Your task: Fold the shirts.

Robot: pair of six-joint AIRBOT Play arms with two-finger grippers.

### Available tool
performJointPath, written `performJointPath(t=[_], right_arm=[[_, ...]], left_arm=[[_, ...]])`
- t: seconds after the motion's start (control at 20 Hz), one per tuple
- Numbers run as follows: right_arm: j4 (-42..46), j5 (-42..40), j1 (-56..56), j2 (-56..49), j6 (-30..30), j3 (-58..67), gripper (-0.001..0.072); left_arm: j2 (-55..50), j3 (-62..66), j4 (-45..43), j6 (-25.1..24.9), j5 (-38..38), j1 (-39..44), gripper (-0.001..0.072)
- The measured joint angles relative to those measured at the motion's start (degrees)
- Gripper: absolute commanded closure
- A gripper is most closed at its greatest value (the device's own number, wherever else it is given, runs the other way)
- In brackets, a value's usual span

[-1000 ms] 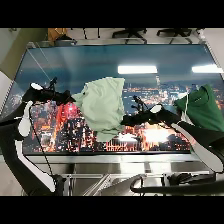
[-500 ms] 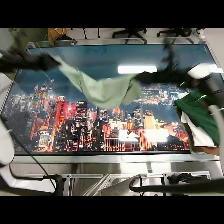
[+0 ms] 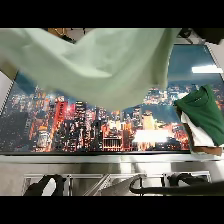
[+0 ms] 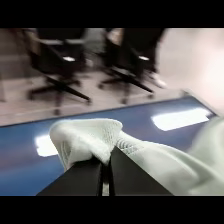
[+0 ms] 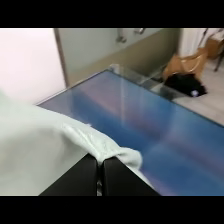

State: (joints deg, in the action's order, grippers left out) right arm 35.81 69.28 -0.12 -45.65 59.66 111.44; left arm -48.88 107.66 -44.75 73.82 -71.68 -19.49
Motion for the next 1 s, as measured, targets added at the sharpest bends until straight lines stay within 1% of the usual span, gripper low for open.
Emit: performJointPath(t=[0.15, 0.25, 0.3, 0.45, 0.55, 0.7, 0.75, 0.8, 0.85, 0.9, 1.0], right_arm=[[3.26, 2.45, -0.09, 0.39, 0.28, 0.26, 0.0688], [4.33, 5.03, -0.09, -1.92, 0.31, -1.31, 0.0688], [4.72, 6.1, -0.09, -3.76, 0.31, -2.86, 0.0688], [4.92, 7.23, 0.31, -10.58, -0.04, -9.03, 0.0688], [5.18, 6.4, 1.07, -16.41, -0.94, -13.68, 0.0688], [5.09, 2.97, 2.73, -26.69, -2.36, -18.58, 0.0671], [5.07, 1.66, 3.17, -29.99, -2.62, -19.37, 0.0551], [5.03, 0.09, 3.56, -33.2, -2.8, -19.98, 0.0417], [4.85, -1.6, 3.82, -35.74, -3.04, -20.37, 0.0382], [4.9, -3.15, 3.98, -37.97, -3.19, -20.7, 0.0382], [4.94, -5.57, 3.91, -40.24, -3.39, -20.74, 0.0382]], left_arm=[[5.81, -8.04, -0.39, -0.63, 0.02, -5.68, 0.0696], [6.93, -14.97, 2.16, -2.67, -0.13, -6.43, 0.0696], [6.67, -18.56, 3.32, -3.98, -0.15, -5.55, 0.0696], [2.23, -28.22, 4.66, -7.82, 0.02, 0.63, 0.0696], [-3.13, -33.77, 2.54, -9.55, 1.7, 6.16, 0.0696], [-13.33, -40.24, -3.72, -10.95, 7.41, 13.44, 0.0695], [-16.85, -41.38, -5.2, -11.13, 9.81, 15.02, 0.0694], [-20.74, -42.12, -6.71, -11.41, 12.04, 16.28, 0.057], [-24.22, -42.27, -7.82, -11.43, 13.77, 17.03, 0.0189], [-27.71, -41.7, -8.48, -11.56, 15.26, 17.44, 0.0008], [-33.79, -38.95, -9.57, -11.47, 15.8, 17.07, 0.0008]])
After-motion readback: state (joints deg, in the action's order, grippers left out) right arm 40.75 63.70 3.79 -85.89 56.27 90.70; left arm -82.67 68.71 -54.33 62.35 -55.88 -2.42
